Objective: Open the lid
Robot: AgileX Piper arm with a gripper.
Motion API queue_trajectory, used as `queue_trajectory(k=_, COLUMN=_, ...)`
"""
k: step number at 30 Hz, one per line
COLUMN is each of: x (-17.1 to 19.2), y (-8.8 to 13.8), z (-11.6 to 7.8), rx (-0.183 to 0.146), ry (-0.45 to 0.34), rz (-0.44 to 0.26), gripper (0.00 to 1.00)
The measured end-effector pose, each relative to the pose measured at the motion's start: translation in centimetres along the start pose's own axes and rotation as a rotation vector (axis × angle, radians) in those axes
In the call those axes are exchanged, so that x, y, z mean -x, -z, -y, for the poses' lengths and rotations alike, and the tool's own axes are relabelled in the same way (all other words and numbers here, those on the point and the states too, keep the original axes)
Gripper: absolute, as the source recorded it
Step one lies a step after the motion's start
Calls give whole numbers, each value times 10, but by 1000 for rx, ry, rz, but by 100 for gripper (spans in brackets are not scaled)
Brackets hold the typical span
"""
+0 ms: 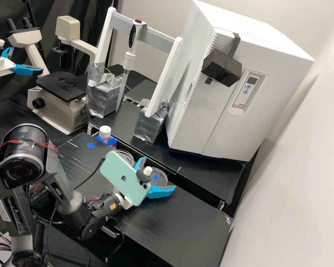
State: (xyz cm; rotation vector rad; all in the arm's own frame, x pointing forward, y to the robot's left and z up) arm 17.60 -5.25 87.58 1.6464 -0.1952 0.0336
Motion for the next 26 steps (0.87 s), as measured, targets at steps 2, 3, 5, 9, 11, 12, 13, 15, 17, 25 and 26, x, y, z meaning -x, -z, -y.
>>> queue_trajectory(k=2, x=1, y=2, z=-1, rx=9, ry=-4, rz=-1, gripper=100)
queue_trajectory(k=3, x=1, y=4, z=-2, rx=15, ry=-9, rz=-6, gripper=100)
queue_trajectory(k=5, x=3, y=9, z=-5, rx=22, ry=-22, rz=-20, gripper=100)
queue_trajectory(k=9, x=9, y=27, z=-11, rx=10, ry=-70, rz=-89, gripper=100)
queue_trajectory(k=11, x=11, y=39, z=-13, rx=-4, ry=-85, rz=-142, gripper=100)
queue_trajectory(k=12, x=12, y=44, z=-12, rx=-10, ry=-86, rz=-167, gripper=100)
queue_trajectory(k=13, x=13, y=50, z=-11, rx=-19, ry=-81, rz=-195, gripper=100)
queue_trajectory(k=15, x=15, y=64, z=-6, rx=-25, ry=-49, rz=-267, gripper=100)
queue_trajectory(k=17, x=16, y=78, z=0, rx=-30, ry=-27, rz=-334, gripper=100)
queue_trajectory(k=25, x=20, y=107, z=14, rx=-129, ry=7, rz=-477, gripper=100)
queue_trajectory(k=26, x=20, y=108, z=14, rx=-138, ry=8, rz=-483, gripper=100)
